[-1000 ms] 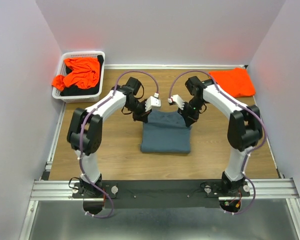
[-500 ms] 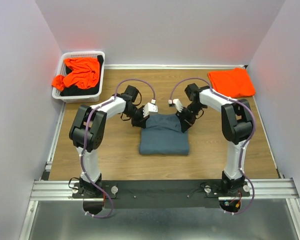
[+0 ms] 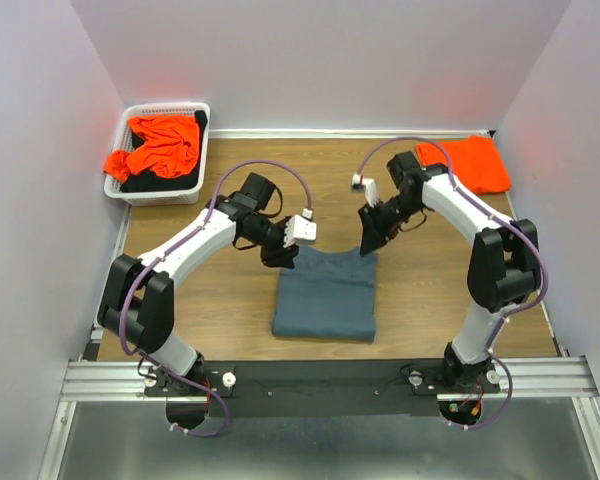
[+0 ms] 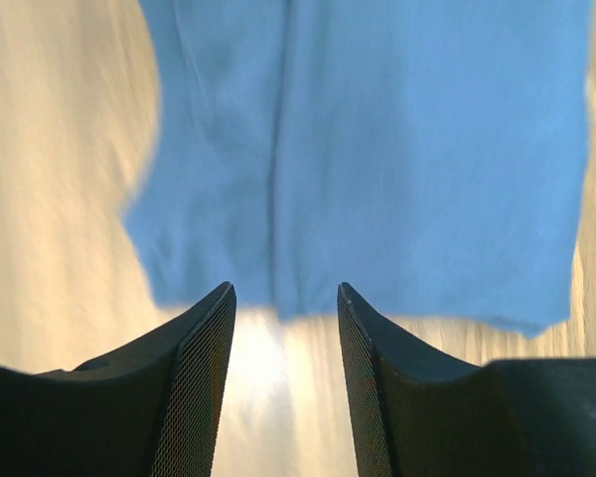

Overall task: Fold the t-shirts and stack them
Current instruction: Fold the tshirt

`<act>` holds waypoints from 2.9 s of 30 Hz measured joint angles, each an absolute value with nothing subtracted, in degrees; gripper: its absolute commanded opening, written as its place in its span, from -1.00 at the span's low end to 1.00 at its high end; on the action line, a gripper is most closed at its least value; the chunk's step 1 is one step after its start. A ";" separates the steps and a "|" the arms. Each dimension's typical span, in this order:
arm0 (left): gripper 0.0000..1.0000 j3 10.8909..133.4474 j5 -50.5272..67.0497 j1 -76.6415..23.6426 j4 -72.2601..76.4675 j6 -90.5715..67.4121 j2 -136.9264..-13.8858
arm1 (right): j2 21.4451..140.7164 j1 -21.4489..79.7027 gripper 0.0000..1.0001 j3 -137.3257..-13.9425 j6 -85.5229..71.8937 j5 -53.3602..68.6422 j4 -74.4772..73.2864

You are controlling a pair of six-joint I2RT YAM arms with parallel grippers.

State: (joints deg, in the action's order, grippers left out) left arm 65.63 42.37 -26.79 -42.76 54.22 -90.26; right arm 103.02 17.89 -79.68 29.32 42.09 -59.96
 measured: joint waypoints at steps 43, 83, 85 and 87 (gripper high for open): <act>-1.00 71.40 43.92 -39.66 -32.60 50.00 -107.63 | 126.13 21.65 -0.60 -89.91 11.35 60.99 -51.09; -1.00 69.01 36.14 -38.85 -23.90 49.54 -99.92 | 131.07 22.52 -0.57 -87.24 14.63 61.47 -50.83; -1.00 68.05 35.81 -39.38 -23.33 49.82 -98.59 | 130.34 22.55 -0.57 -88.25 14.37 60.47 -50.89; -1.00 67.24 35.51 -40.07 -23.00 50.04 -97.56 | 128.75 22.57 -0.57 -89.41 13.93 59.35 -50.87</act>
